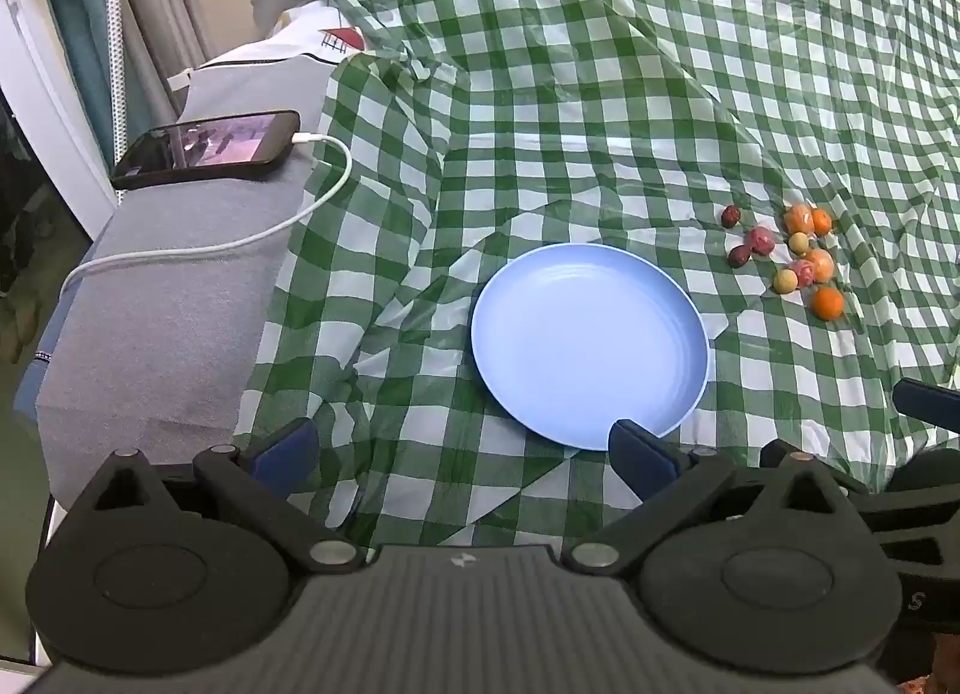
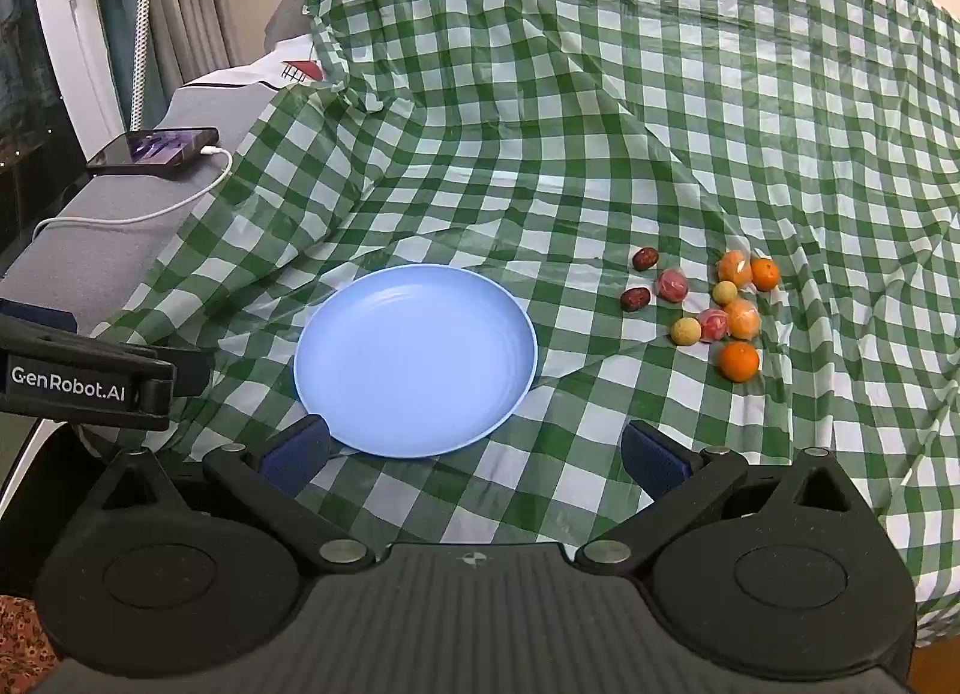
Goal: Organize fruits
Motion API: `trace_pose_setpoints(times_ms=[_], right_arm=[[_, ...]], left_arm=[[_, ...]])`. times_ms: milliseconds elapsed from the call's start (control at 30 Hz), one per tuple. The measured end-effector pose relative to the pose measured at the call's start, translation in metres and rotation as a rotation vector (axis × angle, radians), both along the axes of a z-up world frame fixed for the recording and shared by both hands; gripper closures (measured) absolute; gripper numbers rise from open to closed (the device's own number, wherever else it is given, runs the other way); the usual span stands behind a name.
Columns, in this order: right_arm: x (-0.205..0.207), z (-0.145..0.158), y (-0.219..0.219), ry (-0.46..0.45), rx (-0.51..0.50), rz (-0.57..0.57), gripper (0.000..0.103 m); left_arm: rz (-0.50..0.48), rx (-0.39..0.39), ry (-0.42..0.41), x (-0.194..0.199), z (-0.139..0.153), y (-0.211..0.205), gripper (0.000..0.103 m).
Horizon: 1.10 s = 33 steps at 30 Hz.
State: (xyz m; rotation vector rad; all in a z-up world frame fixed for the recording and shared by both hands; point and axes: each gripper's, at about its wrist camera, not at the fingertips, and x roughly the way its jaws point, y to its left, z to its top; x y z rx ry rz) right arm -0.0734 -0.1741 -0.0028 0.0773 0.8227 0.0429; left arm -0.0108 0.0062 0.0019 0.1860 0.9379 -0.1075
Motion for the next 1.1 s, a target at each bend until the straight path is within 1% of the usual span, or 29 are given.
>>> trace_pose_setpoints(times_ms=[133, 333, 367, 1100], right_arm=[[-0.006, 0.005, 0.001, 0.005, 0.005, -0.001, 0.001], [0.005, -0.005, -0.003, -0.002, -0.001, -0.003, 0.001], [-0.002, 0.000, 0.000, 0.006, 0.004, -0.003, 0.001], [-0.002, -0.003, -0.002, 0.004, 0.012, -0.005, 0.001]], left_arm=[[-0.002, -0.003, 0.009, -0.001, -0.002, 0.000, 0.000], [0.005, -0.002, 0.003, -0.001, -0.001, 0.000, 0.000], [0.006, -0.001, 0.003, -0.001, -0.001, 0.000, 0.000], [0.014, 0.011, 0.007, -0.001, -0.002, 0.001, 0.000]])
